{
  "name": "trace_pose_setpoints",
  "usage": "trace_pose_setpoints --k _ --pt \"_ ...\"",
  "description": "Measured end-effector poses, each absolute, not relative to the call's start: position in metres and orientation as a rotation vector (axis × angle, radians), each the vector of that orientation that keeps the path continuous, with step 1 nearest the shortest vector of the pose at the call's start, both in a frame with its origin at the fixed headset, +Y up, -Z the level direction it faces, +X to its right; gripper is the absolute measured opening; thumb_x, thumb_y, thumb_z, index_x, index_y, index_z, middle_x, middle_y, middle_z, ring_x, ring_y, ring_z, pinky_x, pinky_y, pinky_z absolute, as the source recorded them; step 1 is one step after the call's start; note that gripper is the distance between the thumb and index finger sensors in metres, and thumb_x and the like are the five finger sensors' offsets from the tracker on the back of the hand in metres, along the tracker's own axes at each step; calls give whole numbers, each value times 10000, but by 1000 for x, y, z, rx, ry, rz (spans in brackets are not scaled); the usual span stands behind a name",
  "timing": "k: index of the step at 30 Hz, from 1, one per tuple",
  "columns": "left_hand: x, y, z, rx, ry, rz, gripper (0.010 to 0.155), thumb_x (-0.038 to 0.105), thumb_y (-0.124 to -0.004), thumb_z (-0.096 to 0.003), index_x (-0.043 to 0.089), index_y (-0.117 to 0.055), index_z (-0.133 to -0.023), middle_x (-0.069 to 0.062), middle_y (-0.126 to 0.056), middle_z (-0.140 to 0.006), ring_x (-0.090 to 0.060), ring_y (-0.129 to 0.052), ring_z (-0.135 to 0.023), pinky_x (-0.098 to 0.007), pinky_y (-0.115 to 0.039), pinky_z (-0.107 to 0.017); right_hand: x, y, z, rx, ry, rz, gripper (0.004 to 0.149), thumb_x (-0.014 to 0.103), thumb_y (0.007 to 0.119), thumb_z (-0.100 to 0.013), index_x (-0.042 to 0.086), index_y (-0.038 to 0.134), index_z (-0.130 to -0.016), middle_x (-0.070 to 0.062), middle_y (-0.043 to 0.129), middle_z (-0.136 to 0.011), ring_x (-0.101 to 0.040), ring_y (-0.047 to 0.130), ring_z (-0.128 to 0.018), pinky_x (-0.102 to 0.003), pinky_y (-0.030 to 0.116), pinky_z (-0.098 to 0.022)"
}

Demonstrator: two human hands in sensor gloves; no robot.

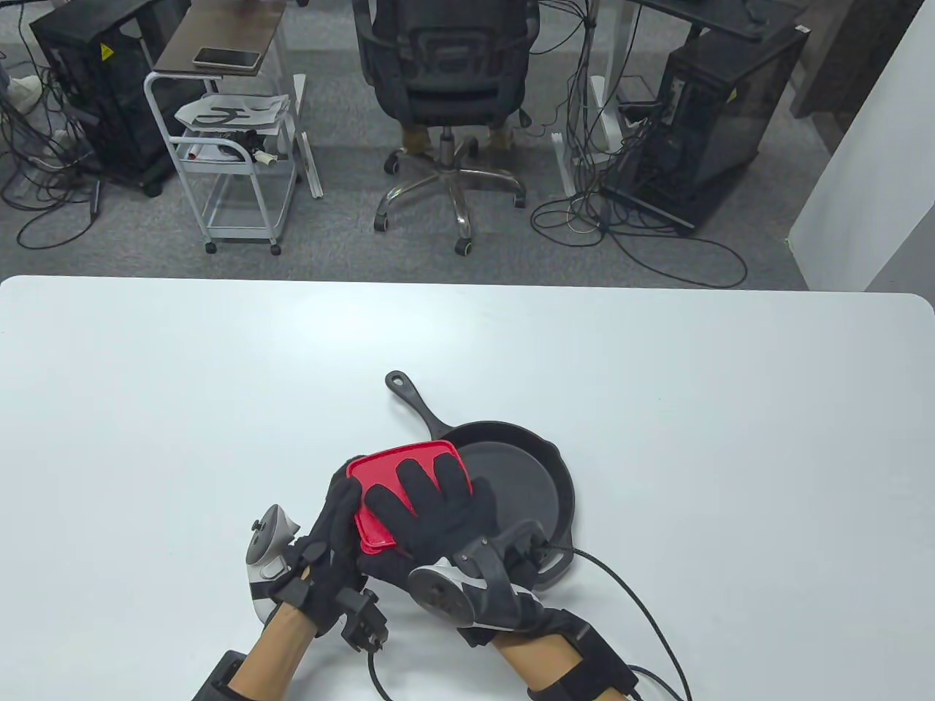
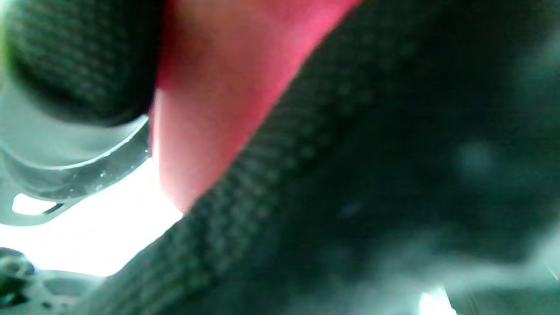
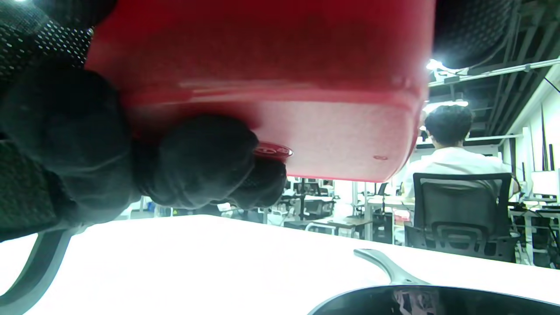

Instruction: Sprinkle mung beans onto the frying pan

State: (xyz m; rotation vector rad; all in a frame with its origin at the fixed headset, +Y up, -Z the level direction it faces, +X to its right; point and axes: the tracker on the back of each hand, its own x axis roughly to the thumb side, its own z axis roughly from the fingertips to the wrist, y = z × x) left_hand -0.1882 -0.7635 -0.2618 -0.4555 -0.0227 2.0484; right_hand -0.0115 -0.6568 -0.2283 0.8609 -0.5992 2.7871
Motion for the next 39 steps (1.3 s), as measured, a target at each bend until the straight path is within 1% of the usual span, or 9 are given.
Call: trace_pose_setpoints --k 7,12,15,18,22,33,36,37,39 --pt "-183 -765 -261 -453 -97 2101 779 807 -574 -440 501 -206 -1055 -150 -389 -1073 -411 -893 -700 -405 -971 -256 -11 -659 -226 831 -586 2747 700 756 561 -494 339 667 -1047 -59 657 -1157 -533 568 -1006 -768 596 -569" --pt "-180 -766 -261 -422 -109 2083 778 807 -562 -437 497 -198 -1051 -154 -372 -1071 -409 -884 -701 -398 -972 -255 -7 -662 -225 824 -562 2695 689 739 561 -509 331 664 -1054 -44 640 -1165 -528 528 -1011 -785 563 -584" --pt "-178 -769 -260 -405 -119 2081 770 811 -543 -433 503 -193 -1047 -144 -366 -1077 -407 -879 -710 -405 -969 -261 -3 -662 -227 758 -506 2619 661 718 511 -534 323 707 -1028 -23 663 -1150 -522 508 -1018 -793 521 -609" --pt "-179 -768 -260 -383 -117 2096 766 811 -534 -418 512 -214 -1047 -135 -388 -1081 -411 -884 -700 -420 -962 -252 -6 -657 -223 767 -533 2640 658 720 537 -529 331 708 -1032 -26 657 -1158 -514 501 -1025 -794 509 -624" --pt "-180 -769 -262 -370 -138 2106 760 800 -508 -419 498 -225 -1056 -143 -401 -1078 -414 -887 -684 -414 -960 -241 -7 -651 -224 747 -450 2648 658 706 609 -519 330 697 -1052 -53 642 -1170 -503 491 -1036 -793 506 -627" --pt "-182 -769 -265 -354 -170 2081 754 791 -511 -425 497 -243 -1065 -134 -409 -1086 -416 -879 -682 -417 -951 -239 4 -648 -226 750 -431 2635 525 529 664 -579 391 630 -1085 -85 636 -1183 -478 549 -1033 -724 635 -583" --pt "-182 -770 -265 -345 -181 2057 753 787 -522 -429 487 -254 -1065 -134 -426 -1082 -414 -886 -663 -414 -951 -226 8 -645 -227 739 -509 2653 491 404 706 -584 413 623 -1068 -70 674 -1153 -457 613 -988 -637 746 -511" --pt "-180 -771 -264 -365 -169 2053 757 792 -539 -434 487 -249 -1063 -131 -430 -1082 -405 -894 -662 -408 -955 -226 12 -642 -228 723 -553 2645 494 394 704 -583 417 612 -1068 -73 694 -1139 -463 648 -958 -606 784 -479" --pt "-178 -770 -264 -375 -174 2076 762 791 -567 -443 487 -240 -1061 -132 -422 -1086 -408 -891 -667 -410 -955 -236 16 -639 -230 694 -504 2603 493 391 698 -587 415 604 -1070 -90 690 -1139 -474 647 -953 -605 781 -483"
